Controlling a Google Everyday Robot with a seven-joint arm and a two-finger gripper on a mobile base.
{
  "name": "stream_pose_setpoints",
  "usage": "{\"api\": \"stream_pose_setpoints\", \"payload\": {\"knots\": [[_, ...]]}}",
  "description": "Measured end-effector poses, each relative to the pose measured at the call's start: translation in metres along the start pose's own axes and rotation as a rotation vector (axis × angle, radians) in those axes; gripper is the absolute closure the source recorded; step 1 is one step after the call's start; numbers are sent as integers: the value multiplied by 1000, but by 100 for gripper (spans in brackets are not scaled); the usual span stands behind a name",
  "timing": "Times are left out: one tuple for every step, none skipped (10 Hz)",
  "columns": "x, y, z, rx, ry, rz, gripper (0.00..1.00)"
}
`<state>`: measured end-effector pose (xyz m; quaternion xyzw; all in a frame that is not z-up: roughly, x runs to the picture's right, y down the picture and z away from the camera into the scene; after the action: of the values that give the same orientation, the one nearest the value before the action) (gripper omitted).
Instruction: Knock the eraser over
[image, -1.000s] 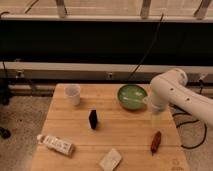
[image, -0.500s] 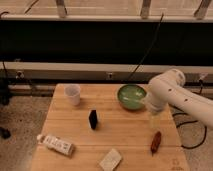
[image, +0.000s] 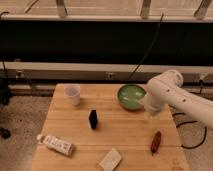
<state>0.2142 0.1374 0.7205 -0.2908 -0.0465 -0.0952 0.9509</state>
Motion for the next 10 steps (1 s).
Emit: {"api": "stream_pose_setpoints", "payload": {"knots": [[-2, -1, 1, 1, -1, -5, 20], [-3, 0, 1, 0, -1, -9, 20], [-5, 0, 2, -1, -2, -12, 20], [-6, -1, 3, -1, -3, -15, 20], [-7, 0, 3, -1, -2, -19, 20], [-8, 0, 4, -2, -3, -23, 20], [-11, -1, 5, -2, -4, -28, 20], [-11, -1, 6, -3, -4, -30, 20], [-12, 0, 6, -2, -4, -32, 20], [-13, -1, 7, -3, -4, -37, 20]]}}
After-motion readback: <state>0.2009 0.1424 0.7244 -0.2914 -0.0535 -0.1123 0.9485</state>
